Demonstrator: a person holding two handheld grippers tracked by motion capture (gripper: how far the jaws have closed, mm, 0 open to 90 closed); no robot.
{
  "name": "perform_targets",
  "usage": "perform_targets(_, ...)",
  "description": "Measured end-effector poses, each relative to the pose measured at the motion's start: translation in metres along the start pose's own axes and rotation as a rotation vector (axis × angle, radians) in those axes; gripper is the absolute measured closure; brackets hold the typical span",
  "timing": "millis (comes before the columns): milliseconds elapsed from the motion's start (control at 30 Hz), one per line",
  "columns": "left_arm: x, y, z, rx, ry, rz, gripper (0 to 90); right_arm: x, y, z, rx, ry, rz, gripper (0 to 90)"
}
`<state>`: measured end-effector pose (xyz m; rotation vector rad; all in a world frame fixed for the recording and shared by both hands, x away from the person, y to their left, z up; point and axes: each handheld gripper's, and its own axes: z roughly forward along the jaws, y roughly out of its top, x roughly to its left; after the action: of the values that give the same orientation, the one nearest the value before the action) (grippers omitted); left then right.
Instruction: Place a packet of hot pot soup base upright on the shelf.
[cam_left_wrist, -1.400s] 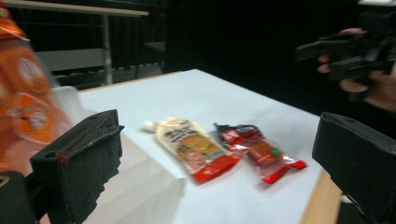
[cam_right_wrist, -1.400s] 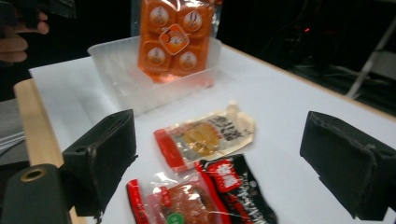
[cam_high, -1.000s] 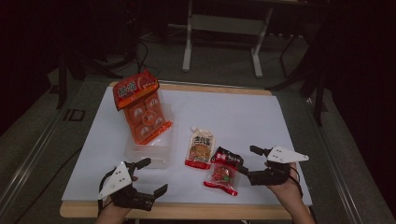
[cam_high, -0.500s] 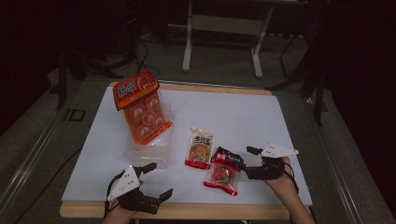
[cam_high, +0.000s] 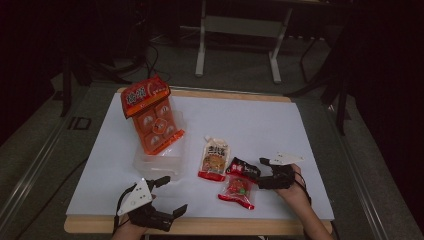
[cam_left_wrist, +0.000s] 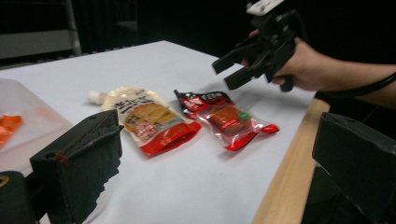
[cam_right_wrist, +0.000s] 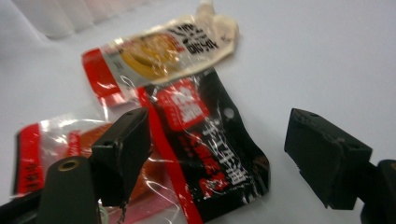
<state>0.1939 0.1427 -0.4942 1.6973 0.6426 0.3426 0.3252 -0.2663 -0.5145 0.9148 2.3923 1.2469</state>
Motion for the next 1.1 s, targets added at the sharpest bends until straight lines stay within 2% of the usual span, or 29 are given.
perform_targets(167,-0.001,0.001,0.000,-0.006,-0.005,0.000,1.9,-0.002,-0.004,0.007,0.034,-0.008,0.011,20.5)
perform_targets(433,-0.001,0.001,0.000,-0.001,-0.003,0.007,1.9,-0.002,-0.008,0.018,0.092,-0.033,-0.018,19.5)
perform_targets(567,0.000,0.000,0.001,0.005,-0.003,0.006,1.9,-0.003,-0.010,0.022,0.113,-0.036,-0.009,16.4)
perform_targets(633,-0.001,0.000,0.001,0.007,-0.005,0.009,1.9,-0.007,-0.011,0.025,0.127,-0.029,0.021,15.1)
perform_targets(733,-0.001,0.000,0.001,0.008,-0.004,0.014,1.9,-0.006,-0.012,0.026,0.124,-0.031,0.016,15.5)
perform_targets(900,-0.001,-0.001,0.003,0.014,-0.005,0.012,1.9,-0.002,-0.011,0.025,0.124,-0.047,-0.032,20.3)
perform_targets(933,-0.001,-0.002,0.003,0.019,-0.006,0.017,1.9,0.000,-0.010,0.024,0.131,-0.030,-0.028,27.7)
perform_targets(1100,-0.002,-0.002,0.003,0.024,-0.006,0.020,1.9,0.003,-0.008,0.024,0.144,-0.019,-0.040,41.4)
